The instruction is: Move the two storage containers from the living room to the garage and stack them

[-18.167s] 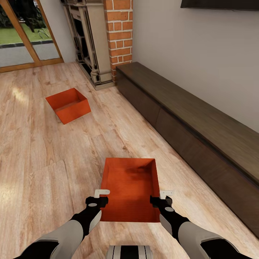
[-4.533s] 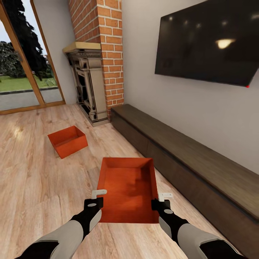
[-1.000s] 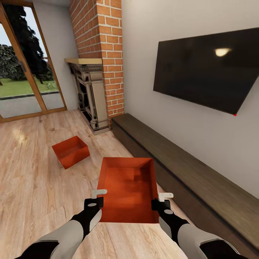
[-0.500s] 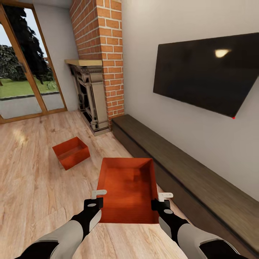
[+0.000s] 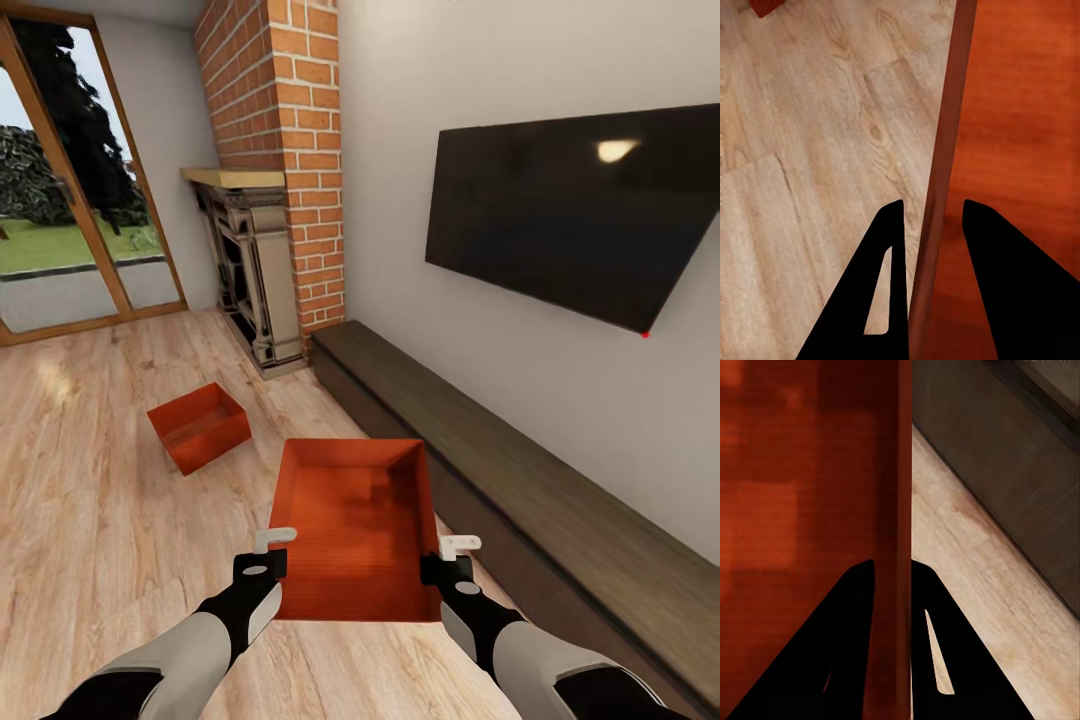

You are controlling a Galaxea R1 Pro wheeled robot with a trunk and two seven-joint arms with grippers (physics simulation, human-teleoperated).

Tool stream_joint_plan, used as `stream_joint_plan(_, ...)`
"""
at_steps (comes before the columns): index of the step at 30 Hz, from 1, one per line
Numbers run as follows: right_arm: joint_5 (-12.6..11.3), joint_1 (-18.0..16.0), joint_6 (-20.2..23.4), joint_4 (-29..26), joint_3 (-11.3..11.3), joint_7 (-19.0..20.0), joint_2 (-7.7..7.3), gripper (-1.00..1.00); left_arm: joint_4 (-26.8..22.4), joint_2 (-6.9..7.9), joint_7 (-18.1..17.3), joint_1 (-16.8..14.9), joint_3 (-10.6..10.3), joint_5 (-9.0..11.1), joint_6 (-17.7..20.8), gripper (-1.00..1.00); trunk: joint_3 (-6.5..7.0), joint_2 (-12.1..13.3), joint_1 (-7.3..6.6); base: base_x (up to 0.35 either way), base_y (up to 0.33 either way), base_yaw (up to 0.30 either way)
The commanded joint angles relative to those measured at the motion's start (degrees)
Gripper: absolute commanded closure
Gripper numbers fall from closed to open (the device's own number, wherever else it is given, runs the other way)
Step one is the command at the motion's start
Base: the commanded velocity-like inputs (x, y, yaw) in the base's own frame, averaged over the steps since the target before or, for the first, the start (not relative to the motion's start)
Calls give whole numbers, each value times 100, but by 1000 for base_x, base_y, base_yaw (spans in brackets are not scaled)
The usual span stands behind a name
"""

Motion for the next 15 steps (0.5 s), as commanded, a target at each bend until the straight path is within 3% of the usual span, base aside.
stream_joint_plan(1, -111, -4, -34, 18, -186, -193, -51, 100, -20, 9, 31, -5, 112, -136, -5, 100, 13, 38, -23, 0, 0, 0)
stream_joint_plan(15, -111, -4, -47, 18, -189, -190, -51, 100, -9, 9, 29, -6, 112, -137, -5, 100, 265, 600, -330, 0, 0, 0)
